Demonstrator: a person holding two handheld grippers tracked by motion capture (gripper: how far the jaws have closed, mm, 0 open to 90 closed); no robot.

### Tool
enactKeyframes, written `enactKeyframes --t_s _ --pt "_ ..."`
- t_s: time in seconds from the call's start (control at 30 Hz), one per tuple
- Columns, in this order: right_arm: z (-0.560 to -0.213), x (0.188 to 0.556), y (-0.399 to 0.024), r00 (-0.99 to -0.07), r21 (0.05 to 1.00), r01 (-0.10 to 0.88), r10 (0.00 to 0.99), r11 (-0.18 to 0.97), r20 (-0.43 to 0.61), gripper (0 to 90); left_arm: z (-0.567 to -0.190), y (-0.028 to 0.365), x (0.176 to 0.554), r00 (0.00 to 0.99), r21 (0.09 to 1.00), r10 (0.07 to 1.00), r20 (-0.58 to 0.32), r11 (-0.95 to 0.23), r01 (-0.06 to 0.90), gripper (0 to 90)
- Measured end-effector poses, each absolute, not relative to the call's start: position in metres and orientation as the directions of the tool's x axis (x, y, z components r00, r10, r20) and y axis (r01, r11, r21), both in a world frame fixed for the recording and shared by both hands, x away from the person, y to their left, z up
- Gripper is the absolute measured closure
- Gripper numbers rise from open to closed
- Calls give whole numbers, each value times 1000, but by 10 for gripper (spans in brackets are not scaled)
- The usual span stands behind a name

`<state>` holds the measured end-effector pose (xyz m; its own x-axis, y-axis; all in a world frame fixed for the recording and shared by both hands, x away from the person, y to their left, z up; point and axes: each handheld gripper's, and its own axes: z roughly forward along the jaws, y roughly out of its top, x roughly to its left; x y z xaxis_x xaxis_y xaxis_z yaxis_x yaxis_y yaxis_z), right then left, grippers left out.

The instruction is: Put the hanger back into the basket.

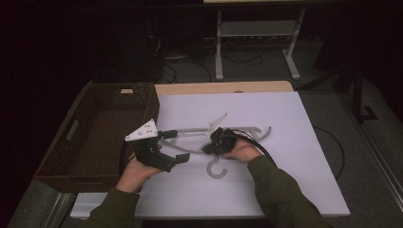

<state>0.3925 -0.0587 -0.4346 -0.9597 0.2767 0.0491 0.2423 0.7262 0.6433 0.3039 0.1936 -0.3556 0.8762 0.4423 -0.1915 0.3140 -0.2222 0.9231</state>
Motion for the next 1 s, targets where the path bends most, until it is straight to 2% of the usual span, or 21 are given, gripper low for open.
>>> enactKeyframes --t_s 0.67,0.8,0.9,1.0 --pt "-432 338 -104 -981 612 185 183 769 67 856 -356 192 303 879 918 441 -183 -244 314 0" --pt "-432 337 -106 -979 620 193 189 761 74 848 -358 189 303 879 917 438 -190 -241 318 0" --pt "-428 336 -108 -975 643 205 213 738 65 777 -358 189 303 881 915 436 -183 -252 315 0" --pt "-418 333 -115 -965 675 226 254 702 59 777 -359 189 303 880 915 439 -182 -253 315 0"
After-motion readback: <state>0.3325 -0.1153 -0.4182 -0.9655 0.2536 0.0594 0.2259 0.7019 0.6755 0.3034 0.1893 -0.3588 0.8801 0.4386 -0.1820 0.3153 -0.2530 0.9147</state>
